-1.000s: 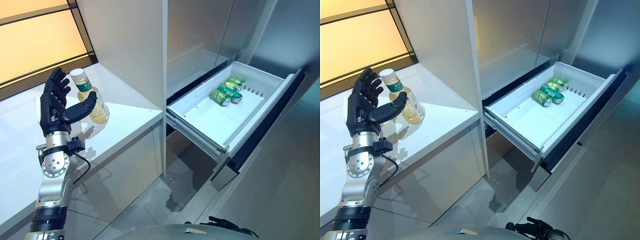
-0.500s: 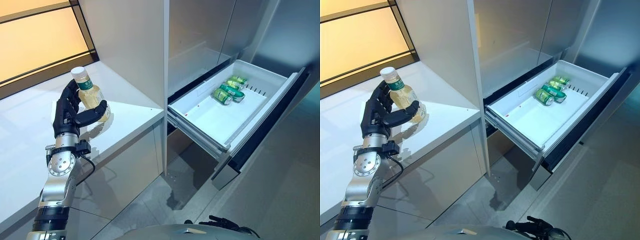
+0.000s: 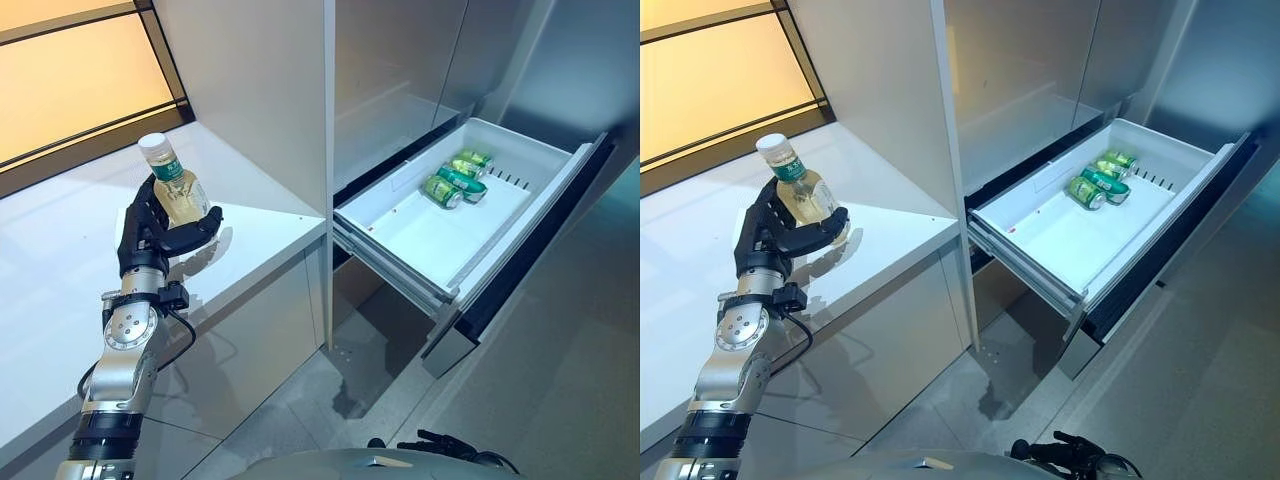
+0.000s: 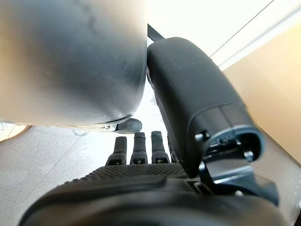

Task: Put drinks into fridge and close the fridge

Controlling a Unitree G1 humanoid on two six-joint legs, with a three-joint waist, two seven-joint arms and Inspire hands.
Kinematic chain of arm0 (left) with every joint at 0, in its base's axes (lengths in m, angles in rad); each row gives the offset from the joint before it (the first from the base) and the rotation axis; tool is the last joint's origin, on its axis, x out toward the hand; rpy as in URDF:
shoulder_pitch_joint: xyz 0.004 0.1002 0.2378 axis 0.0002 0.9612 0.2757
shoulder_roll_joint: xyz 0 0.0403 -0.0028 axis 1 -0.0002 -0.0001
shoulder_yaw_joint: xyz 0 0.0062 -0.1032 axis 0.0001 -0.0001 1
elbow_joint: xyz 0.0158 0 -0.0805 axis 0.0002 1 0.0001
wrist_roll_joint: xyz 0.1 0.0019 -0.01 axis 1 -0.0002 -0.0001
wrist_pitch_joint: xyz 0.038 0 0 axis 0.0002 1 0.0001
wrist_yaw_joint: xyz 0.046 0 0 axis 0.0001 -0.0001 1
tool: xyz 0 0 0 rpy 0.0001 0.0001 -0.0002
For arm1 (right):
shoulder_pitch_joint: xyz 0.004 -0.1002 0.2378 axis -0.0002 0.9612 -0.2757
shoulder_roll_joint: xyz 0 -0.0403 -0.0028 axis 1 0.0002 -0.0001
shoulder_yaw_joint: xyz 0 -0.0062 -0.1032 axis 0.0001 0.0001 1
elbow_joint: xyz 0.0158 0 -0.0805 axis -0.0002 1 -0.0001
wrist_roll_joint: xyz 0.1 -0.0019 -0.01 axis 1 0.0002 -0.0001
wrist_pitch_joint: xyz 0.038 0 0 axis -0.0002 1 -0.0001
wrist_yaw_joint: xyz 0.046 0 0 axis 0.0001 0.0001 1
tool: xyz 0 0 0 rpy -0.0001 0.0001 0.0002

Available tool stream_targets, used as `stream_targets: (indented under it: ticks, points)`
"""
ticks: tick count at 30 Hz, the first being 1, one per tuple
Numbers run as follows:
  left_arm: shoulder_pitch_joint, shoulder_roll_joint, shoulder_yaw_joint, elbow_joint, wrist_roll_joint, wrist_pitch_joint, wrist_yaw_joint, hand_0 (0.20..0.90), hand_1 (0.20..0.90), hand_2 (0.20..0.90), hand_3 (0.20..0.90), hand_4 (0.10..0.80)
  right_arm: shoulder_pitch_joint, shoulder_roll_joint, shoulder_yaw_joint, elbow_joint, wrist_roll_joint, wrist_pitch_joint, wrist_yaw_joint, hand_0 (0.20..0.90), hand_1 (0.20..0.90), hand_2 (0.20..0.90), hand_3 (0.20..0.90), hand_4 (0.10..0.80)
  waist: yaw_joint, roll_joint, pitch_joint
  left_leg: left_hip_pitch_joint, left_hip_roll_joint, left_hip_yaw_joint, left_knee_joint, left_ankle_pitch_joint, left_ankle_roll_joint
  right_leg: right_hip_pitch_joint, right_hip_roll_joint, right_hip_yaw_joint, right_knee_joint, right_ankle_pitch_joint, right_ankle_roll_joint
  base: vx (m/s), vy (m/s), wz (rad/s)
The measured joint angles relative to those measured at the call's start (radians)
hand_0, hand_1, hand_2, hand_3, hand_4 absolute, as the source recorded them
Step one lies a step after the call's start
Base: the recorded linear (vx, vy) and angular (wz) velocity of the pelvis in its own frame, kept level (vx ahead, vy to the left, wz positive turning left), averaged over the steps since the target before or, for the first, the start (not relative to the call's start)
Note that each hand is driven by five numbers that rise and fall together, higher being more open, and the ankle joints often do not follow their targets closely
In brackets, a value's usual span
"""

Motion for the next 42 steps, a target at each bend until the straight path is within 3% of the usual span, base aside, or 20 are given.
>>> stream_targets:
  ticks: [19, 20, 21, 22, 36, 42]
  points:
    - [-0.053, 0.000, 0.000, 0.000, -0.044, -0.016, 0.044, 0.900, 0.900, 0.900, 0.900, 0.800, -0.004, 0.002, 0.006, 0.000, -0.001, -0.006, 0.002, 0.900, 0.900, 0.900, 0.900, 0.800, -0.020, -0.005, -0.003, 0.005, 0.000, 0.006, 0.000, 0.000, 0.000, 0.002, 0.001, 0.006, 0.000, 0.000, 0.000, 0.000, 0.000, 0.00]
    - [-0.055, 0.000, 0.000, 0.000, -0.047, -0.020, 0.044, 0.620, 0.620, 0.620, 0.573, 0.473, -0.004, 0.002, 0.006, 0.000, -0.001, -0.007, 0.002, 0.900, 0.900, 0.900, 0.900, 0.800, -0.020, -0.005, -0.003, 0.005, 0.000, 0.006, 0.000, 0.000, 0.000, 0.002, 0.001, 0.007, 0.000, 0.000, 0.000, 0.000, 0.000, 0.00]
    - [-0.057, 0.000, 0.000, 0.000, -0.055, -0.021, 0.044, 0.620, 0.620, 0.620, 0.573, 0.473, -0.004, 0.002, 0.006, 0.000, -0.001, -0.007, 0.002, 0.900, 0.900, 0.900, 0.900, 0.800, -0.020, -0.005, -0.003, 0.005, 0.000, 0.007, 0.000, 0.000, 0.000, 0.003, 0.001, 0.007, 0.000, 0.001, -0.001, 0.000, 0.000, 0.00]
    - [-0.057, 0.000, 0.000, 0.000, -0.065, -0.021, 0.044, 0.300, 0.300, 0.300, 0.200, 0.100, -0.004, 0.002, 0.006, 0.000, -0.001, -0.008, 0.002, 0.900, 0.900, 0.900, 0.900, 0.800, -0.020, -0.005, -0.003, 0.006, 0.000, 0.007, 0.000, 0.000, 0.000, 0.004, 0.001, 0.007, 0.000, 0.001, -0.001, 0.000, 0.000, 0.00]
    - [-0.064, 0.000, -0.034, 0.018, -0.075, -0.045, 0.027, 0.300, 0.300, 0.300, 0.200, 0.100, 0.000, 0.006, 0.009, 0.002, -0.006, -0.007, 0.004, 0.900, 0.900, 0.900, 0.900, 0.800, -0.028, -0.014, -0.017, 0.018, -0.001, 0.012, 0.000, 0.000, 0.000, 0.014, 0.001, 0.010, 0.000, 0.000, 0.000, 0.000, 0.000, 0.00]
    - [-0.064, 0.000, -0.039, 0.018, -0.074, -0.045, 0.017, 0.300, 0.300, 0.300, 0.200, 0.100, -0.034, 0.001, 0.062, -0.004, -0.185, -0.024, 0.012, 0.900, 0.900, 0.900, 0.900, 0.800, -0.040, -0.013, -0.024, 0.015, -0.001, 0.013, 0.000, 0.000, 0.000, 0.012, 0.001, 0.011, 0.000, 0.000, 0.000, 0.000, 0.000, 0.00]
